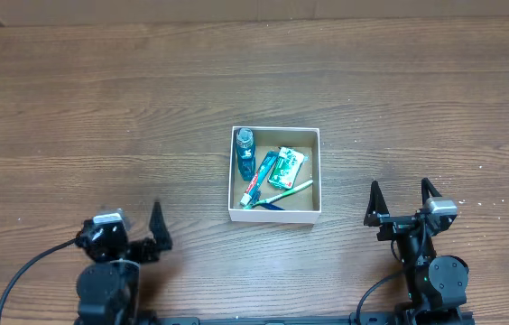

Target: Pack container

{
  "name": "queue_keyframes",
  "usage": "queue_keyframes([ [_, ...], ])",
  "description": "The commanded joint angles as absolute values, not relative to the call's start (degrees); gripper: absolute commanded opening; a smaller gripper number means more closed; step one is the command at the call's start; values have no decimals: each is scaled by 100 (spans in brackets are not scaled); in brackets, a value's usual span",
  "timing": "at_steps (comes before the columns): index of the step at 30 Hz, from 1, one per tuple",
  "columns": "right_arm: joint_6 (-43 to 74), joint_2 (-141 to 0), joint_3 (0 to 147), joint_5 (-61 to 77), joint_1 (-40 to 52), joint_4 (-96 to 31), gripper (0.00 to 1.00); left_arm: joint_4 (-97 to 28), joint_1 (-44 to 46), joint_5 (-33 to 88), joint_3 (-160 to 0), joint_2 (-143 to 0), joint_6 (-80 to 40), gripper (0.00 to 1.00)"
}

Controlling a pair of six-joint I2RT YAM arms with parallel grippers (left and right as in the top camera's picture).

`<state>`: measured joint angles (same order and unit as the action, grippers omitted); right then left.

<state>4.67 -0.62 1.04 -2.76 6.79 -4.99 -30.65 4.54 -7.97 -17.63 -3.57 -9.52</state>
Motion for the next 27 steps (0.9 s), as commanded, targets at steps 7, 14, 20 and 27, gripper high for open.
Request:
queue_keyframes([
  [7, 447, -16, 45, -244, 679, -458, 100, -305, 440, 139, -23, -19, 469, 100],
  [14, 447, -16, 45, -244, 679, -460, 100, -436, 443, 148, -27, -25, 285, 100],
  [20, 447, -16, 45, -244, 679, -458, 100, -436, 443, 148, -27, -25, 285, 100],
  [27, 447, -16, 45, -244, 679, -460, 100, -436, 443, 148, -27, -25, 285, 100],
])
